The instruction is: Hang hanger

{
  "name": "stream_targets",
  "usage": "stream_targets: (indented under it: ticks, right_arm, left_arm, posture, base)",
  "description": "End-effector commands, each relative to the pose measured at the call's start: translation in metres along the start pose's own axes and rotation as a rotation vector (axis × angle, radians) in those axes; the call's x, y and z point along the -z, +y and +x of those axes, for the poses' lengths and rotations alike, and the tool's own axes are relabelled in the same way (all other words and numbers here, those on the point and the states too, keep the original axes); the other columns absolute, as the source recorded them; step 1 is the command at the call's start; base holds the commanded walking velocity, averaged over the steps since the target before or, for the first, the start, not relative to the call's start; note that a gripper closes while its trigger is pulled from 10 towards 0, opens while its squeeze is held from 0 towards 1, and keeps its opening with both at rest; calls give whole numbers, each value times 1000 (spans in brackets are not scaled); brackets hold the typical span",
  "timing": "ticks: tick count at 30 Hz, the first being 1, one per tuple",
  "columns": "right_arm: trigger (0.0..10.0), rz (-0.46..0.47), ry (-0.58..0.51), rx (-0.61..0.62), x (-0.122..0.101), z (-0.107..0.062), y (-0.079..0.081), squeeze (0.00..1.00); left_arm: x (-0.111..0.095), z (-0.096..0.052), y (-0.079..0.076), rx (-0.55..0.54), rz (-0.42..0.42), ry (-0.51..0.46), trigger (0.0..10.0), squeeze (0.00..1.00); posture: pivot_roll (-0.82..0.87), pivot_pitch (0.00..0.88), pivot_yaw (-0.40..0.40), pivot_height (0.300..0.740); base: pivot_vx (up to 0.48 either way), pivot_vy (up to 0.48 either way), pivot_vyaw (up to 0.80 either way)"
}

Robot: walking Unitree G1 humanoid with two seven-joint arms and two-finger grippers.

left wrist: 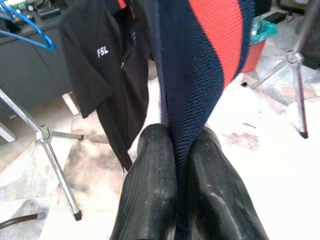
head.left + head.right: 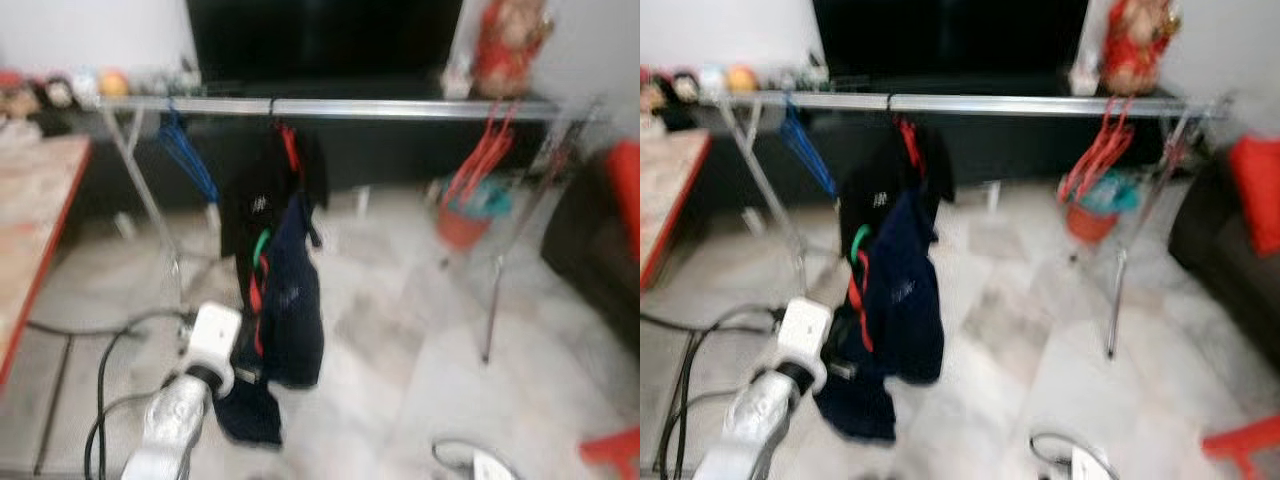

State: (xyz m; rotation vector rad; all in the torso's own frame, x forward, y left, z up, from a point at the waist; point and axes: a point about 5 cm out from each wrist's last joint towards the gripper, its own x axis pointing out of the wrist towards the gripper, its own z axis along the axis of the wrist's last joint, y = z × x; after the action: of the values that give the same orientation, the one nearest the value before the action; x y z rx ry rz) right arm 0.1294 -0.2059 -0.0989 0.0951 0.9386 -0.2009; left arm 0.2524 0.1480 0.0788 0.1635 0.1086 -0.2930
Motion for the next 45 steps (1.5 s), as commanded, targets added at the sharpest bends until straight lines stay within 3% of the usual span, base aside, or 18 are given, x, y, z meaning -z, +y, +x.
stream_targets:
  ticks: [1,17,36,45]
  right_arm:
    - [10000,-6,4,0,1,0,0,0]
    - [10000,-17,4,-3,2,-1,-1,0]
    - [10000,0,-48,-7,-3,-1,0,0]
    - [10000,-58,-104,-15,-10,-1,1,0]
  left_arm:
    - [-13,3,3,-3,13,-56,10000,0]
    - [-13,3,-1,17,13,-55,10000,0]
    - [-13,5,-4,30,11,-52,10000,0]
    - [-15,5,-4,33,9,-58,10000,0]
  posture:
    - [146,0,-20,740]
    - [143,0,-20,740]
    - [141,0,-21,740]
    - [134,0,-21,740]
  base:
    - [-337,0,0]
    - [-340,0,441]
    - [-340,0,0]
    - [-331,0,0]
